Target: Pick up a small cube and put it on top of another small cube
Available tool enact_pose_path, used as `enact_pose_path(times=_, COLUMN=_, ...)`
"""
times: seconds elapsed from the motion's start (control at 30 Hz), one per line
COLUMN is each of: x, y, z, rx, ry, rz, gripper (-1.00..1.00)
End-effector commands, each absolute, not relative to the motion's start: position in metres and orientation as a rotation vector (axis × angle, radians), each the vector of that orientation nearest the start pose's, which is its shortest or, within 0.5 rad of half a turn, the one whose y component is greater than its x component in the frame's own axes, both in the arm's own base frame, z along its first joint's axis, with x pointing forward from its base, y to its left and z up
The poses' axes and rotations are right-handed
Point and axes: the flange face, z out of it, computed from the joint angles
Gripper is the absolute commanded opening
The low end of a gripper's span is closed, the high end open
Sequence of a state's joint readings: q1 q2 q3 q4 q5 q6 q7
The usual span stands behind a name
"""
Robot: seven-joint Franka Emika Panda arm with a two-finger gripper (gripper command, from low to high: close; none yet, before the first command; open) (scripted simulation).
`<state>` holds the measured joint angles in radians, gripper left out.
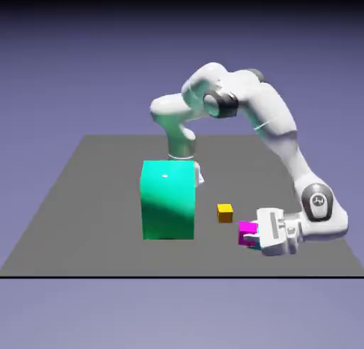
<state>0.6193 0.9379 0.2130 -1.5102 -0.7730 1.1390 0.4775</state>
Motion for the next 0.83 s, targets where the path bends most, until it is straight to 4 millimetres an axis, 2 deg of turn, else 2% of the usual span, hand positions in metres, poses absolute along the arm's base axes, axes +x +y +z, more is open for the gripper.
enact_pose_path(times=0.0, x=0.446, y=0.355, z=0.118, rx=1.752, ry=0.539, rz=-0.655, gripper=-1.00)
enact_pose_path(times=0.2, x=0.390, y=0.441, z=0.137, rx=1.792, ry=0.545, rz=-0.686, gripper=-1.00)
enact_pose_path(times=0.27, x=0.388, y=0.443, z=0.137, rx=1.793, ry=0.545, rz=-0.687, gripper=-1.00)
enact_pose_path(times=0.47, x=0.379, y=0.396, z=0.106, rx=1.793, ry=0.545, rz=-0.687, gripper=-1.00)
enact_pose_path(times=0.5, x=0.379, y=0.395, z=0.105, rx=1.793, ry=0.545, rz=-0.687, gripper=-1.00)
enact_pose_path(times=0.53, x=0.379, y=0.395, z=0.105, rx=1.793, ry=0.545, rz=-0.687, gripper=1.00)
enact_pose_path(times=0.57, x=0.379, y=0.395, z=0.105, rx=1.793, ry=0.545, rz=-0.687, gripper=1.00)
enact_pose_path(times=0.77, x=0.388, y=0.442, z=0.136, rx=1.793, ry=0.545, rz=-0.687, gripper=1.00)
enact_pose_path(times=0.8, x=0.388, y=0.443, z=0.137, rx=1.793, ry=0.545, rz=-0.687, gripper=1.00)
